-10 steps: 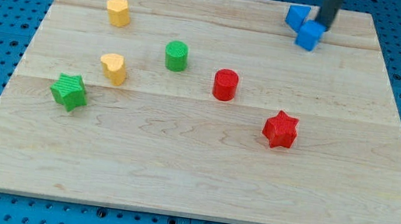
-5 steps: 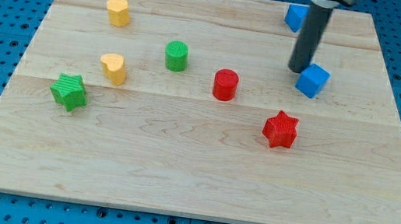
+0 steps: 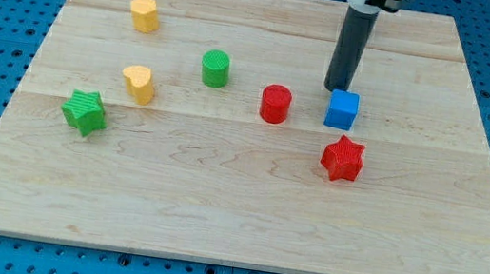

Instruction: Place the blue cube to the bottom right of red circle

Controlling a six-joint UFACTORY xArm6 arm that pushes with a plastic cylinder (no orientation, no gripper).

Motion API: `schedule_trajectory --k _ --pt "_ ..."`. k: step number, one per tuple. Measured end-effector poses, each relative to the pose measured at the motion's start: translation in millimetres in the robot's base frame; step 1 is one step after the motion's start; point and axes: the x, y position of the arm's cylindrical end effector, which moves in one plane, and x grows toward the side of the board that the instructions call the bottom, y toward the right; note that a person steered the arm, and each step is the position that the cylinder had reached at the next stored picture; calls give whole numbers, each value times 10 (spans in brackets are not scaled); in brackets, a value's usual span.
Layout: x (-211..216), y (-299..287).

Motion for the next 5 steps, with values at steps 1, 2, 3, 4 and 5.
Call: schedule_trajectory --k 1,2,3,4,5 --pt "320 111" --pt "468 261" --pt "527 736" --pt "684 1133" --pt "781 1068"
